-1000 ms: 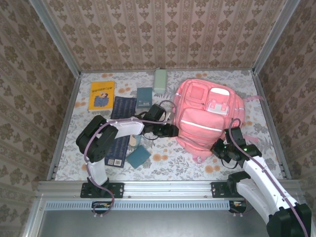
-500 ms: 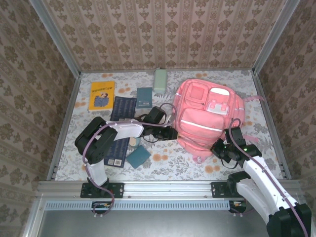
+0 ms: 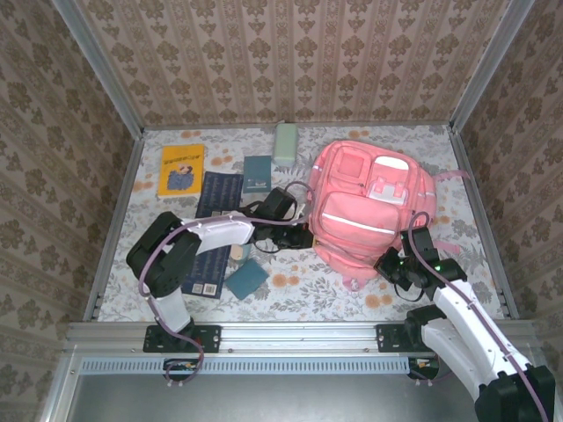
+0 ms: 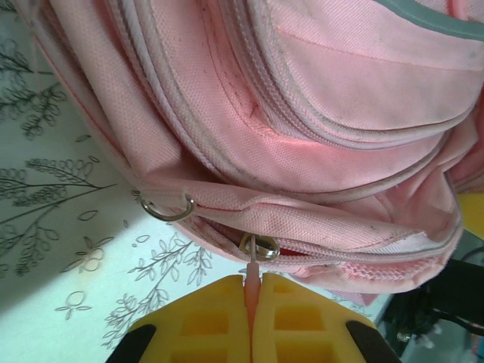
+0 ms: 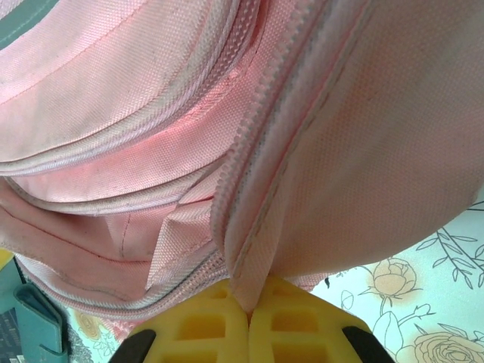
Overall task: Pack the student bag
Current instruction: Unzip the student bag at the center of the table.
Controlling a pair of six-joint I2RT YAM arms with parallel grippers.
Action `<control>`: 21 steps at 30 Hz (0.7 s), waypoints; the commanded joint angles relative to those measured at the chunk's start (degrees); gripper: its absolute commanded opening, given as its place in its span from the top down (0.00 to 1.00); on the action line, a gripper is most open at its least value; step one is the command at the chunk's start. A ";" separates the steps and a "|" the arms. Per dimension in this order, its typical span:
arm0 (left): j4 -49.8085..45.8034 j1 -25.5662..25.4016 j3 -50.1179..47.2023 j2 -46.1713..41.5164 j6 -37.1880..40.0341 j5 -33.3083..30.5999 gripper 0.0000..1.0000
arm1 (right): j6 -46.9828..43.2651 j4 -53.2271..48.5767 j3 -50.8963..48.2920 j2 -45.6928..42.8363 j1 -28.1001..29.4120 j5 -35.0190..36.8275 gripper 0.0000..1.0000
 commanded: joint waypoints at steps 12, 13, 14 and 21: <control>-19.22 0.04 17.43 5.08 18.43 -32.86 1.00 | -3.23 -6.70 -0.03 -5.17 -1.83 -0.84 1.00; -19.66 0.22 18.14 5.62 19.12 -34.31 1.00 | -3.78 -7.28 0.12 -5.41 -2.26 -1.02 1.00; -19.82 0.43 18.58 5.96 19.69 -35.64 1.00 | -4.01 -7.80 0.26 -5.69 -2.62 -0.87 1.00; -19.76 2.09 17.44 5.11 20.88 -37.54 1.00 | -5.91 -8.86 0.08 -6.00 -5.52 -2.40 1.00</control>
